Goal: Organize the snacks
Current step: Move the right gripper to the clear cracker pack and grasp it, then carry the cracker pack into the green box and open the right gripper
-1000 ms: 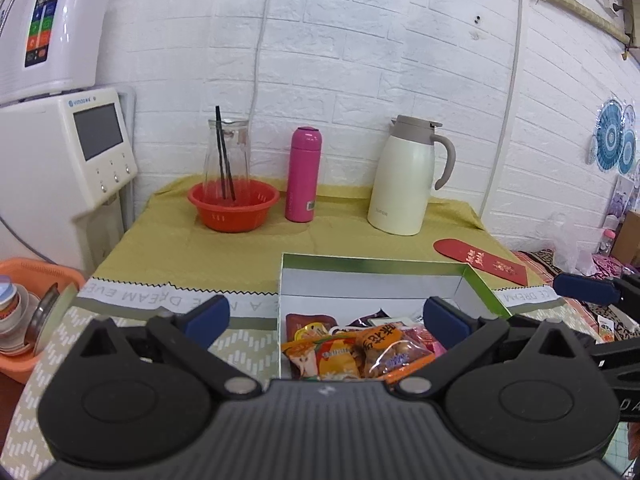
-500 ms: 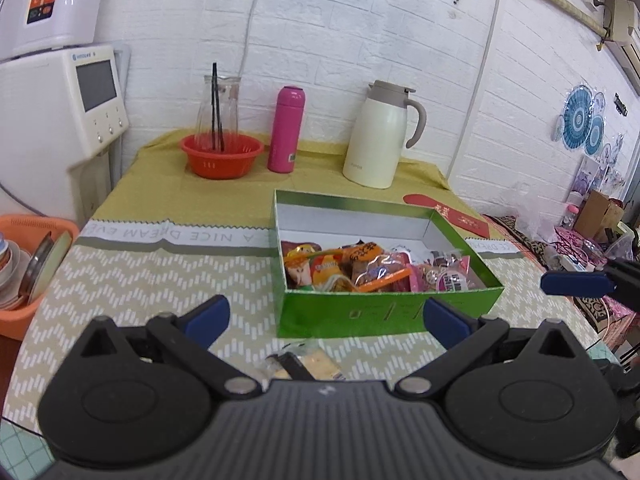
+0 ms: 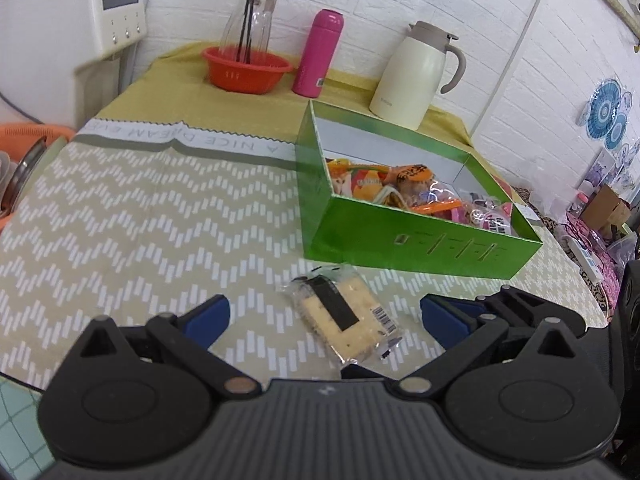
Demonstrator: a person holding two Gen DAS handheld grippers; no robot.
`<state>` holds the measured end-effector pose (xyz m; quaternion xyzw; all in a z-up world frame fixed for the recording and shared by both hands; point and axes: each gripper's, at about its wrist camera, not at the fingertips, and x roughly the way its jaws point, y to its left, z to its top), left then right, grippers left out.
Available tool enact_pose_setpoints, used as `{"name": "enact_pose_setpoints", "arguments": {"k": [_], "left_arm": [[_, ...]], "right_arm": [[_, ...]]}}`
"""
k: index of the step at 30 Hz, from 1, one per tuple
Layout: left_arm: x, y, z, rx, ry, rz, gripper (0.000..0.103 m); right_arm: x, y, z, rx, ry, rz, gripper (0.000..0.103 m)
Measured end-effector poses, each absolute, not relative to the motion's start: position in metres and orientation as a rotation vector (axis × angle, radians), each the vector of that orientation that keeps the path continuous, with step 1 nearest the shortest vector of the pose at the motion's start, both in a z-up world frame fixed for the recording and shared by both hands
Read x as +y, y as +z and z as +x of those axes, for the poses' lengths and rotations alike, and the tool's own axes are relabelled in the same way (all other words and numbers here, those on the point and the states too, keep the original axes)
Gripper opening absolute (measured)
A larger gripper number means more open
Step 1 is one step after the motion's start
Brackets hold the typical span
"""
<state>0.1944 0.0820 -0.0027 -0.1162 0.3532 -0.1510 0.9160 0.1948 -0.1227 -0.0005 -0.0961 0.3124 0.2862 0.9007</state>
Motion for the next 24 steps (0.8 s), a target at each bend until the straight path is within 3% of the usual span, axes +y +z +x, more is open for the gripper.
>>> {"name": "enact_pose_setpoints", "arguments": {"k": [6,20,21,24], "left_arm": [[0.076,-0.019,0.211,0.774,-0.358,-0.261,0.086],[0.048,-0.033,0.242,0.779,-0.422,-0.206,0.082],[0.044,-0.033,0.24,0.78,-0.449,-0.183,0.066],[0.032,-0.032,0.234,0.771,-0.498,-0.066,0.051]], "right_arm": [[-0.127,-0.013,0.201,0.649,0.63,-0.219,0.103],[-0.159,-0.016,0.197,0.615,0.784,-0.273,0.103],[-0.16,-0.016,0.197,0.613,0.792,-0.275,0.103],[-0.16,-0.015,0.198,0.608,0.804,-0.278,0.103]]}}
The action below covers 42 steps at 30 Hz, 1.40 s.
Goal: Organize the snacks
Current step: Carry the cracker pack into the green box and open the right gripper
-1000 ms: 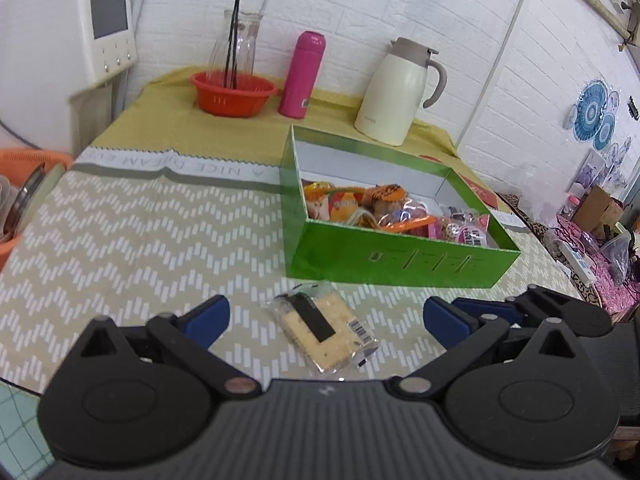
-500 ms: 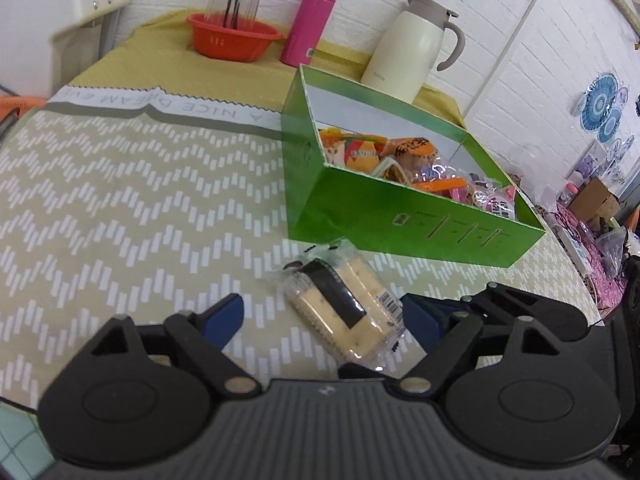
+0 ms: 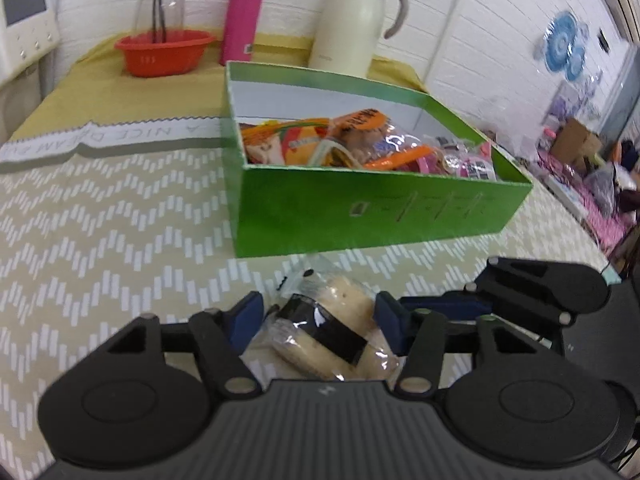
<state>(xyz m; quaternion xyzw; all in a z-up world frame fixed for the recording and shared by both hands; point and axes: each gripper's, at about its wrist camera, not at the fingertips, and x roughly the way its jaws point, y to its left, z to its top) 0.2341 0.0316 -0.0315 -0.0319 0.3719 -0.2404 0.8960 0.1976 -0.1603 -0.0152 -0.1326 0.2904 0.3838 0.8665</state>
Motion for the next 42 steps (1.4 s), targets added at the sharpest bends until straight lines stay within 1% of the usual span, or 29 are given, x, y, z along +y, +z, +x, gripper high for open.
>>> {"name": "enact_pose_setpoints", "arguments": {"k": [2,4,5,8,10,13,17,23,28,42], "left_arm": [[0.034,-0.031,0.232,0.784,-0.523,-0.098,0.047],[0.034,-0.033,0.229,0.771,-0.516,-0.104,0.048],[0.034,-0.034,0.227,0.76,-0.509,-0.107,0.049],[0.027,-0.035,0.221,0.742,-0.483,-0.091,0.048],[0.024,-0.033,0.218,0.748,-0.469,-0.098,0.044],[0.023,-0.028,0.213,0.747,-0.47,-0.107,0.039],[0.023,-0.013,0.202,0.712,-0.492,-0.145,0.029],[0.005,0.037,0.191,0.558,-0.535,-0.107,0.028],[-0.013,0.062,0.217,0.5,-0.568,-0.102,0.028],[-0.055,0.057,0.308,0.534,-0.582,-0.102,0.028]], "right_arm": [[-0.16,-0.015,0.198,0.61,0.801,-0.276,0.103],[-0.16,-0.015,0.198,0.608,0.794,-0.276,0.103],[-0.16,-0.015,0.199,0.609,0.792,-0.275,0.103],[-0.16,-0.015,0.198,0.61,0.777,-0.272,0.102],[-0.158,-0.014,0.197,0.612,0.751,-0.279,0.097],[-0.157,-0.011,0.193,0.617,0.727,-0.29,0.095],[-0.169,-0.001,0.183,0.602,0.72,-0.27,0.095],[-0.187,0.038,0.17,0.465,0.668,-0.273,0.095],[-0.201,0.058,0.185,0.385,0.592,-0.243,0.095],[-0.227,0.045,0.254,0.385,0.488,-0.166,0.095]]}}
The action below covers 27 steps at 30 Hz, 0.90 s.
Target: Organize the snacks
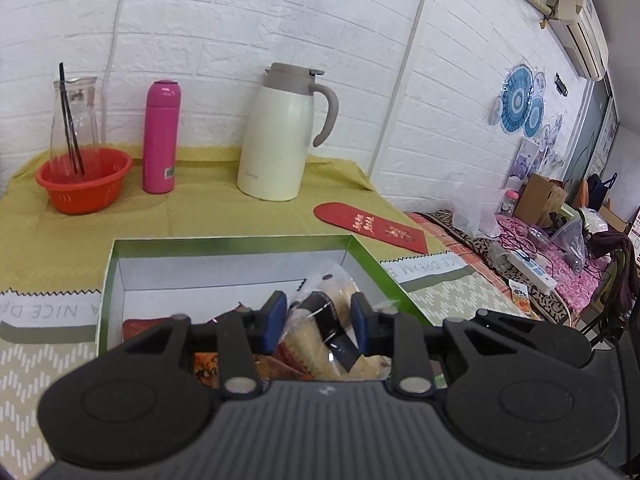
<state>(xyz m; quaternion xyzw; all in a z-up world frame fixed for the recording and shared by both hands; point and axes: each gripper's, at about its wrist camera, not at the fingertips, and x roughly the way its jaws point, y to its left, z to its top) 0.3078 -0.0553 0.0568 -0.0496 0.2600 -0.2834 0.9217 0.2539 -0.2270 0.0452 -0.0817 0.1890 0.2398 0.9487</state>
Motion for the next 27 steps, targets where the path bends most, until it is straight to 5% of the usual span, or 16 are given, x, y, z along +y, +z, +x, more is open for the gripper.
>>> {"name": "enact_pose_setpoints", "arguments": {"k": [6,7,8,11,27], "left_arm": [[-0.062,0.045,0.333,0.552,-0.532,-0.084,0.034],[-0.062,0.044,0.333,0.535,-0.505,-0.08,0.041],[-0.061,0.043,0.332,0.516,-0.482,-0.079,0.059],[-0.053,0.043,0.324,0.462,-0.443,-0.113,0.068],[-0.035,0.051,0.294,0.494,-0.228,-0.091,0.078]], "right_arm": [[-0.228,0.032,0.279,0.406,0.48,-0.141,0.096],[-0.228,0.029,0.281,0.41,0.477,-0.141,0.097],[-0.227,0.026,0.283,0.419,0.475,-0.149,0.098],[-0.226,0.02,0.282,0.41,0.473,-0.17,0.103],[-0.239,0.043,0.254,0.394,0.355,-0.146,0.103]]}}
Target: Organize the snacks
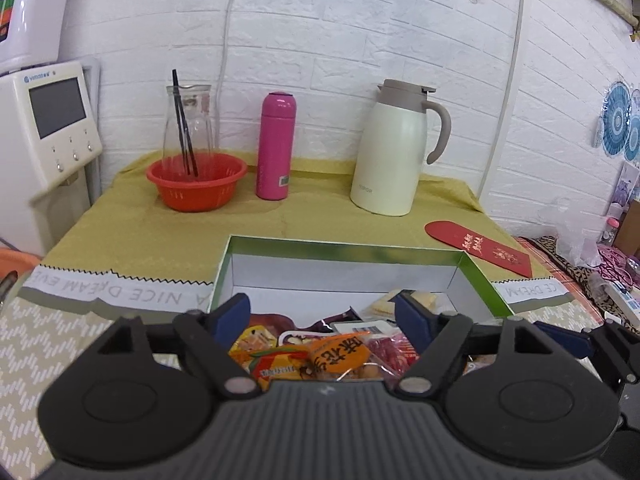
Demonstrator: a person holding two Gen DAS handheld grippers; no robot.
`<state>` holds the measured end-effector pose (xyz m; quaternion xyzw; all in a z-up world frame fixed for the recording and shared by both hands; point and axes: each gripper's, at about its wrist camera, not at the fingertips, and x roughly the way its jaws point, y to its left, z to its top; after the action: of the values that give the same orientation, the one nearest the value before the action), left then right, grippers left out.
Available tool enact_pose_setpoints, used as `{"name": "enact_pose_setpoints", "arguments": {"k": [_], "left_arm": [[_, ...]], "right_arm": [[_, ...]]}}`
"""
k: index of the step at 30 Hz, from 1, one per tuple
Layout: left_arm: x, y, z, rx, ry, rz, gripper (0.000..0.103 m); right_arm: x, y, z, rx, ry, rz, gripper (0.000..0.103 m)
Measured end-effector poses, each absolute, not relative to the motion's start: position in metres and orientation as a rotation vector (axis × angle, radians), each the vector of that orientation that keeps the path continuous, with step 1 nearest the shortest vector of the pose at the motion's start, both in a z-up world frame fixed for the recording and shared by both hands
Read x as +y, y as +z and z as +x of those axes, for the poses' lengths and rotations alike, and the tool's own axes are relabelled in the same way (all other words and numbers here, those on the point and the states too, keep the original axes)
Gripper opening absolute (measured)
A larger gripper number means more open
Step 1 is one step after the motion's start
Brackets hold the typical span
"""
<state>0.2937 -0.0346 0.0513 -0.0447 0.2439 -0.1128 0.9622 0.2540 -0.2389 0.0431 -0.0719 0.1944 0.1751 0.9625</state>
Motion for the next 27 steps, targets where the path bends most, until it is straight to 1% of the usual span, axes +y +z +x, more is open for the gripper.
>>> {"name": "enact_pose_setpoints", "arguments": {"k": [4,8,16,19,20,21,22,24,27], "left_arm": [[-0.03,0.062,0.269,0.498,-0.223,-0.076,0.078],[-0.028,0.073,0.233,0.417,-0.156,-0.016,0.078],[-0.013,0.092,0.167,0.455,-0.131,0.027,0.079],[-0.008,0.097,0.143,0.431,-0.12,0.047,0.081],[-0.007,0.099,0.137,0.424,-0.118,0.051,0.084],[-0.005,0.101,0.131,0.415,-0.115,0.056,0.089],[-0.004,0.103,0.124,0.4,-0.112,0.056,0.089],[-0.002,0.104,0.111,0.378,-0.109,0.053,0.089],[-0.001,0.1,0.1,0.39,-0.129,0.039,0.089]], "right_arm": [[-0.245,0.062,0.232,0.403,0.31,-0.132,0.103],[-0.256,0.082,0.209,0.418,0.285,-0.087,0.103],[-0.266,0.126,0.15,0.439,0.264,-0.116,0.103],[-0.273,0.146,0.124,0.415,0.297,-0.105,0.103],[-0.275,0.153,0.115,0.398,0.304,-0.103,0.103],[-0.278,0.159,0.108,0.382,0.309,-0.101,0.103],[-0.28,0.163,0.101,0.37,0.309,-0.098,0.103],[-0.283,0.164,0.091,0.374,0.302,-0.095,0.103],[-0.279,0.147,0.086,0.419,0.306,-0.118,0.103]]}}
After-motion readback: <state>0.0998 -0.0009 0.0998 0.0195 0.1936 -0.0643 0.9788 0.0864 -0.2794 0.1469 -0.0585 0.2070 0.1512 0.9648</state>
